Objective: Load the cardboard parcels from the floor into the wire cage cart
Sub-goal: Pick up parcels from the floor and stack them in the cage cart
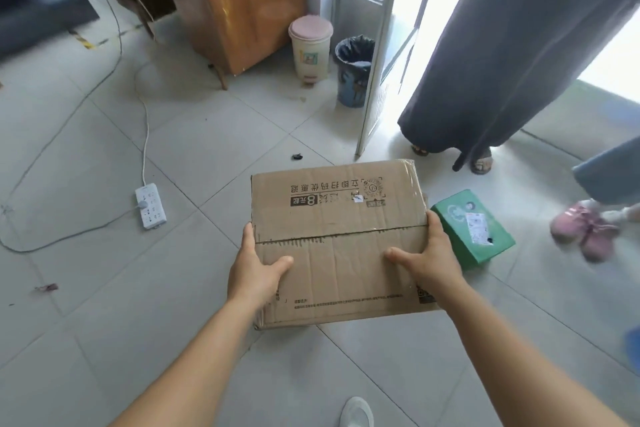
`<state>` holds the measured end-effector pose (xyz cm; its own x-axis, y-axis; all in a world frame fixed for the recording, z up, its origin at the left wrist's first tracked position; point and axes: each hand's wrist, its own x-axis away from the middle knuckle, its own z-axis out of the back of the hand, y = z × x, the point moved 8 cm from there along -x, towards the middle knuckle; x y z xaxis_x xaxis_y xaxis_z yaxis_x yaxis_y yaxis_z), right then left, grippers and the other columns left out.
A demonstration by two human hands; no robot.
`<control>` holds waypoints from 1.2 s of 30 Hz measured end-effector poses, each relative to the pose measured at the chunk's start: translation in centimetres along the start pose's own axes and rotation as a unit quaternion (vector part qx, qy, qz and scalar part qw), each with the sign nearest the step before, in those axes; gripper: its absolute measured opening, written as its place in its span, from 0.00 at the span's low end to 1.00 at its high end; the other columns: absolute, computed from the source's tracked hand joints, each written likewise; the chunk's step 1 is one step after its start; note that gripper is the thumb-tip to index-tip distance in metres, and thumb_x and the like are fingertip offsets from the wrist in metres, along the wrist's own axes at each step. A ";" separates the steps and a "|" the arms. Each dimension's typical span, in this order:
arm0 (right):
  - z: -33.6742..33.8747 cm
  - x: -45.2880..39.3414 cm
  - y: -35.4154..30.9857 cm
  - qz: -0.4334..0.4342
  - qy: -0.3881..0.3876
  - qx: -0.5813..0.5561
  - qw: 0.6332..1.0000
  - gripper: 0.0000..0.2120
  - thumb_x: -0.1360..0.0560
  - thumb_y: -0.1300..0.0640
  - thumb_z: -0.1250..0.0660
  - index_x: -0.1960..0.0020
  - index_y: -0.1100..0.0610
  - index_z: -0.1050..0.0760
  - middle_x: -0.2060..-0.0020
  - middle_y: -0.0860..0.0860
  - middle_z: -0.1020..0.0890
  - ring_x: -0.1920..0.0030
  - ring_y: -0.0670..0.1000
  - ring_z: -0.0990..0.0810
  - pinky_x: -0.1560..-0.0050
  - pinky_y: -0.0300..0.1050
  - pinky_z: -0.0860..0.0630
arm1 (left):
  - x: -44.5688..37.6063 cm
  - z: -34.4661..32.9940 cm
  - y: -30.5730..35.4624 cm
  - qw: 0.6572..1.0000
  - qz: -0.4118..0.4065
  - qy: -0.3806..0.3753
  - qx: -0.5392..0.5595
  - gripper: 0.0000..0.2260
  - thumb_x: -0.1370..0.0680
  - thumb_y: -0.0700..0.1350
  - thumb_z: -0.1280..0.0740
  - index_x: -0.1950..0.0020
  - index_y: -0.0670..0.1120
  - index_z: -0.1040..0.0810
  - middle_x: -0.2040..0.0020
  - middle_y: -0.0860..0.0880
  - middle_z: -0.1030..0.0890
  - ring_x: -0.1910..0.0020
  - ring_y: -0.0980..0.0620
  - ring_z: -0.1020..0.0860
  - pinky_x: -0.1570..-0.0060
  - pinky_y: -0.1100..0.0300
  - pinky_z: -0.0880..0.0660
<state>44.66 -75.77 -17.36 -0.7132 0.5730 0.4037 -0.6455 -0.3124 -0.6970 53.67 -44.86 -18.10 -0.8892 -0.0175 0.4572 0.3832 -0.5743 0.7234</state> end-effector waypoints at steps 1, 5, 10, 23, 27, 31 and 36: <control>0.9 1.0 -0.2 -0.005 0.009 -0.005 1.000 0.47 0.36 0.48 0.21 0.25 0.45 0.44 0.33 0.50 0.30 0.36 0.57 0.28 0.35 0.58 0.29 | 0.6 0.3 0.8 1.000 -0.010 -0.006 -0.007 0.44 0.28 0.48 0.26 0.21 0.57 0.51 0.30 0.53 0.28 0.37 0.48 0.26 0.36 0.52 0.28; 4.1 5.3 -0.7 -0.012 0.049 -0.026 0.998 0.48 0.37 0.46 0.21 0.25 0.43 0.45 0.33 0.49 0.30 0.37 0.57 0.27 0.35 0.59 0.29 | 3.3 1.4 3.9 0.997 -0.059 -0.027 -0.035 0.43 0.29 0.49 0.26 0.21 0.57 0.49 0.32 0.54 0.26 0.37 0.48 0.25 0.36 0.50 0.28; 7.9 12.1 -0.4 -0.021 0.107 -0.054 0.993 0.45 0.35 0.49 0.22 0.25 0.46 0.43 0.34 0.52 0.29 0.38 0.54 0.27 0.39 0.53 0.27 | 7.4 2.7 6.9 0.987 -0.130 -0.060 -0.069 0.43 0.32 0.54 0.26 0.23 0.58 0.47 0.33 0.55 0.24 0.39 0.47 0.24 0.38 0.48 0.27; 19.8 34.1 5.7 -0.085 0.285 -0.145 0.944 0.45 0.38 0.48 0.21 0.27 0.45 0.41 0.39 0.49 0.26 0.42 0.52 0.25 0.38 0.53 0.27 | 24.5 -0.5 15.3 0.918 -0.326 -0.214 -0.071 0.32 0.29 0.47 0.25 0.29 0.57 0.36 0.47 0.59 0.24 0.48 0.51 0.23 0.44 0.51 0.24; 23.8 41.9 9.2 -0.107 0.355 -0.164 0.914 0.43 0.41 0.45 0.21 0.31 0.43 0.39 0.40 0.49 0.24 0.42 0.53 0.23 0.40 0.56 0.25 | 31.1 -4.0 16.6 0.885 -0.369 -0.273 -0.078 0.26 0.29 0.48 0.26 0.36 0.59 0.34 0.48 0.57 0.21 0.49 0.50 0.22 0.48 0.50 0.23; 27.4 50.0 13.2 -0.141 0.420 -0.173 0.880 0.47 0.36 0.47 0.21 0.25 0.44 0.45 0.36 0.48 0.29 0.37 0.54 0.27 0.36 0.56 0.28 | 39.0 -7.8 17.7 0.844 -0.414 -0.333 -0.072 0.28 0.29 0.49 0.26 0.33 0.60 0.34 0.47 0.59 0.22 0.48 0.53 0.22 0.54 0.55 0.23; 31.2 60.0 18.1 -0.178 0.492 -0.172 0.835 0.49 0.36 0.46 0.21 0.25 0.44 0.46 0.32 0.51 0.30 0.35 0.57 0.28 0.36 0.62 0.28 | 49.4 -12.0 18.5 0.793 -0.467 -0.378 -0.100 0.35 0.28 0.51 0.27 0.25 0.56 0.39 0.41 0.52 0.23 0.46 0.50 0.23 0.52 0.55 0.25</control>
<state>-18.31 -70.72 12.76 0.1856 0.9809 0.0578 -0.5306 0.1495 -0.8343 13.87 -66.13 11.66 -0.3290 0.9443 0.0045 -0.4685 -0.1674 0.8674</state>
